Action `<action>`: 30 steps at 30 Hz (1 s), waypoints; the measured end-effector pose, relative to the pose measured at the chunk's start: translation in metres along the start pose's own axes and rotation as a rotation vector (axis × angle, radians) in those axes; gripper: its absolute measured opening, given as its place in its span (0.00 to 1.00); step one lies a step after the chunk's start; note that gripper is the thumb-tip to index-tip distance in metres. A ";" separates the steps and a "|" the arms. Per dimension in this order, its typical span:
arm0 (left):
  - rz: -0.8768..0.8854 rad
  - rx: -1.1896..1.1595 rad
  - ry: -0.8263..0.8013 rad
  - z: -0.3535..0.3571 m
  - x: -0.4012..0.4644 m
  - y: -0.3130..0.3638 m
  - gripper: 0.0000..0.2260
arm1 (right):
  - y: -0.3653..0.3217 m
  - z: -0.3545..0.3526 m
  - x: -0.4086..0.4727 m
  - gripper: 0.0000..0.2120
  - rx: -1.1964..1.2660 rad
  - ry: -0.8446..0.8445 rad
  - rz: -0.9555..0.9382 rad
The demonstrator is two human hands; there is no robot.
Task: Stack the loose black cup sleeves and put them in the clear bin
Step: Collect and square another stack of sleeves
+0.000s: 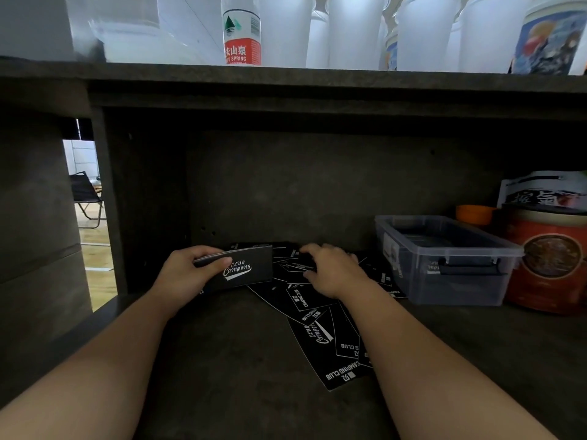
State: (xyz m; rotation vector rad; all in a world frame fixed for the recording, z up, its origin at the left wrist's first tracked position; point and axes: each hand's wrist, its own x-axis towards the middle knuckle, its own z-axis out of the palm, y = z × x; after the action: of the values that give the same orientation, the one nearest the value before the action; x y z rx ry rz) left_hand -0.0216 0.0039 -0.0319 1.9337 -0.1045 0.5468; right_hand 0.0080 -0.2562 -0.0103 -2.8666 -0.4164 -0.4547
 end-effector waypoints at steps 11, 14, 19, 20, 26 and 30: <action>0.003 -0.016 -0.009 0.000 -0.001 0.002 0.03 | -0.020 -0.029 -0.008 0.07 0.573 1.128 -0.113; -0.011 -0.029 0.008 0.000 -0.001 0.003 0.01 | -0.036 -0.018 -0.009 0.04 0.788 0.865 -0.026; -0.076 -0.145 -0.013 0.000 -0.007 0.011 0.11 | -0.046 0.000 -0.010 0.07 0.626 0.343 0.068; -0.061 -0.121 -0.020 0.000 -0.007 0.011 0.11 | -0.047 0.002 -0.012 0.10 0.556 0.289 0.064; 0.013 0.048 -0.002 0.001 -0.003 0.006 0.05 | -0.043 -0.001 -0.013 0.11 0.365 0.163 0.109; 0.035 0.033 0.005 0.001 -0.003 0.005 0.03 | -0.022 -0.010 -0.011 0.22 0.191 0.087 0.238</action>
State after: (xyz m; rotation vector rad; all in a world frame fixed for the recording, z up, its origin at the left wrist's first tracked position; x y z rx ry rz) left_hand -0.0259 -0.0002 -0.0292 1.9657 -0.1270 0.5798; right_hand -0.0115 -0.2408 -0.0012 -2.6556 -0.0953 -0.4658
